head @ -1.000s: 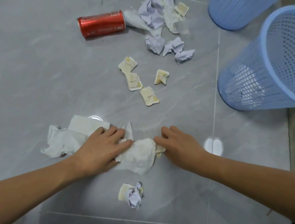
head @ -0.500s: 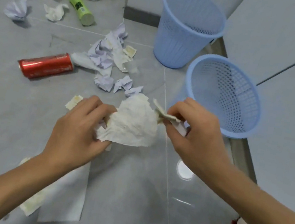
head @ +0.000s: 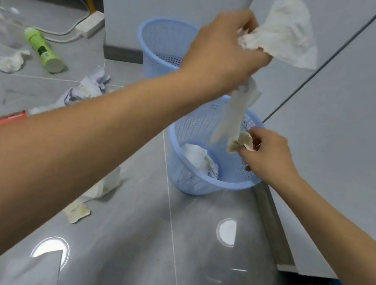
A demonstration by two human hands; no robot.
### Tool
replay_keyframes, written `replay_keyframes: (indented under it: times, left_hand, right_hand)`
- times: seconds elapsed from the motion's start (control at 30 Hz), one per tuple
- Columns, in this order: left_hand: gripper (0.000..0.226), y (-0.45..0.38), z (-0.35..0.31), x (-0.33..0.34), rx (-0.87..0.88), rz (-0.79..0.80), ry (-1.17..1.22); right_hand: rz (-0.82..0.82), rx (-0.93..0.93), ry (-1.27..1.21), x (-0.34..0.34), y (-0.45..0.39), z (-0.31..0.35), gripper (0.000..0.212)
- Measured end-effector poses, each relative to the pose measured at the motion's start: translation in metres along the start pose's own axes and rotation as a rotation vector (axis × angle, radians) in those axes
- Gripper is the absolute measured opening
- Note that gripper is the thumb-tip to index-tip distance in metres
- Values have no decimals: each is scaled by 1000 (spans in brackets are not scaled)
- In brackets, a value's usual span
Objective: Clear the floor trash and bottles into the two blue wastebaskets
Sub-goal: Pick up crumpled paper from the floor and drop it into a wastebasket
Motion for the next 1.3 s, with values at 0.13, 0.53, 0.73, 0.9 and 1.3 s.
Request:
replay_keyframes:
  times: [0.13,0.53,0.73,0.9,1.3]
  left_hand:
    - [29,-25,1,17,-74,165,-14]
    - [39,38,85,63,-159,733,-941]
    - [53,61,82,79,-59,808,-809]
    - [31,52,72,14,311,312,-224]
    - [45,255,213,-163,-579,277,-784]
  right_hand:
    - [32,-50,74,10,-1,-9,12]
    - [97,-80,400,18,-9,-4,18]
    - [148,25,484,9,-5,5,56]
    - [-203,-218,220,-11,24,42,15]
    - [508,-668,591,200,93,171,50]
Point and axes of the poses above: each hand's wrist, its own y-axis away from the middle knuckle, its own x-axis out of the palm, z = x × y, the point moved 3 cm from there along -y, towards the middle knuckle, and after that the axes turned 14 degrees about x, right-handed, at the moved point
